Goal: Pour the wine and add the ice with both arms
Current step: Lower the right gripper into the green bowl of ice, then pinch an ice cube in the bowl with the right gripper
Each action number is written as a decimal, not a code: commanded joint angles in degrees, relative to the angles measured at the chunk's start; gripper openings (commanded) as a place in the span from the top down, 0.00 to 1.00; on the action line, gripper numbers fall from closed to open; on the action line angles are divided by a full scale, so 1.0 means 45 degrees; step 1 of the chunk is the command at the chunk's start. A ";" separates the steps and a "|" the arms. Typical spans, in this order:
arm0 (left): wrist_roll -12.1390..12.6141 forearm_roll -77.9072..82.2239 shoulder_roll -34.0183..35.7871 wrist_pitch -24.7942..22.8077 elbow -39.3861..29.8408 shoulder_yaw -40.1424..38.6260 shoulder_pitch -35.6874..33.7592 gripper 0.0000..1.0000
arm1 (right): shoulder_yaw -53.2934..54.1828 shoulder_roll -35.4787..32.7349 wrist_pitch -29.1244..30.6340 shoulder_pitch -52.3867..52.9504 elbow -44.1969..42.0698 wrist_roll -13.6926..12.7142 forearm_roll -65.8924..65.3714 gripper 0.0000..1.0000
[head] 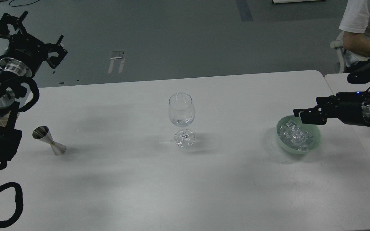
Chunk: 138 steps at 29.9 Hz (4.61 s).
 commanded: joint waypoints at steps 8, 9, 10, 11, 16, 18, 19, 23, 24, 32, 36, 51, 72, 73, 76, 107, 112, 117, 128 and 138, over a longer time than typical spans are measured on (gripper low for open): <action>-0.0035 0.0000 -0.0019 0.0002 -0.0004 0.0000 0.0120 0.01 | -0.0045 -0.0059 0.0059 -0.0798 0.0231 0.0002 -0.0065 0.02; -0.0035 0.0000 -0.0019 0.0001 -0.0004 0.0000 0.0120 0.01 | -0.0025 -0.0039 0.0078 -0.0857 0.0231 0.0002 -0.0065 0.02; -0.0035 0.0000 -0.0019 0.0001 -0.0004 0.0000 0.0120 0.01 | -0.0006 -0.0020 0.0078 -0.0915 0.0212 0.0002 -0.0084 0.02; -0.0035 0.0000 -0.0019 0.0001 -0.0004 0.0000 0.0139 0.01 | 0.0014 0.0155 0.0078 -0.0935 0.0115 -0.0075 -0.0123 0.00; -0.0035 -0.0019 -0.0077 0.0002 -0.0024 0.0000 0.0140 0.01 | 0.0014 0.0430 0.0253 -0.1013 -0.0081 -0.0213 -0.0085 0.00; -0.0035 0.0000 -0.0233 0.0002 -0.0024 0.0000 0.0140 0.01 | 0.0014 0.0488 0.0312 -0.1091 -0.0159 -0.0348 -0.0123 0.00; -0.0035 0.0000 -0.0272 0.0021 -0.0024 0.0000 0.0140 0.01 | 0.0014 0.0527 0.0313 -0.1150 -0.0275 -0.0678 -0.0124 0.00; -0.0055 0.0000 -0.0292 0.0021 -0.0005 0.0000 0.0159 0.01 | 0.0033 0.0859 0.0293 -0.1306 -0.0413 -0.1384 -0.0104 0.00; -0.0055 0.0000 -0.0312 0.0021 -0.0024 0.0000 0.0198 0.01 | 0.0053 0.0995 0.0255 -0.1442 -0.0433 -0.1520 -0.0104 0.00; -0.0035 0.0000 -0.0292 0.0001 -0.0024 -0.0039 0.0315 0.01 | 0.0131 0.1503 -0.0272 -0.1717 -0.0511 -0.1912 -0.0104 0.02; -0.0035 0.0000 -0.0273 0.0001 -0.0024 -0.0020 0.0315 0.01 | 0.0112 0.1621 -0.0312 -0.1833 -0.0589 -0.2302 -0.0104 0.04; -0.0035 0.0000 -0.0234 0.0001 -0.0024 -0.0020 0.0569 0.01 | 0.0131 0.2383 -0.0234 -0.2107 -0.0765 -0.2537 -0.0104 0.13; -0.0016 -0.0019 -0.0156 0.0001 0.0015 -0.0098 0.0686 0.01 | 0.0112 0.2188 0.0371 -0.2225 -0.0784 -0.2557 -0.0104 0.66; -0.0016 -0.0019 -0.0156 0.0001 0.0015 -0.0117 0.0686 0.01 | 0.0112 0.2207 0.0371 -0.2225 -0.0784 -0.2557 -0.0104 0.66; -0.0016 -0.0019 -0.0156 0.0002 0.0015 -0.0117 0.0706 0.01 | 0.0112 0.2207 0.0371 -0.2225 -0.0784 -0.2557 -0.0085 0.71; -0.0016 -0.0019 -0.0117 0.0001 0.0015 -0.0176 0.0843 0.01 | 0.0287 0.2656 0.0352 -0.2166 -0.1058 -0.2537 -0.0085 0.63; -0.0016 -0.0019 -0.0117 0.0001 0.0035 -0.0176 0.0862 0.01 | 0.0307 0.2715 0.0352 -0.2185 -0.1175 -0.2557 -0.0085 0.65; -0.0035 -0.0019 -0.0117 0.0001 0.0035 -0.0176 0.0921 0.01 | 0.0307 0.2773 0.0332 -0.2205 -0.1175 -0.2751 -0.0085 0.79; -0.0113 -0.0019 -0.0175 0.0001 0.0054 -0.0117 0.0921 0.01 | 0.0580 0.2657 0.0215 -0.2205 -0.1234 -0.2967 0.0052 1.00; -0.0094 -0.0019 -0.0077 0.0001 0.0035 -0.0176 0.0940 0.01 | 0.1340 0.1876 0.0293 -0.2186 -0.0044 -0.2889 0.0402 1.00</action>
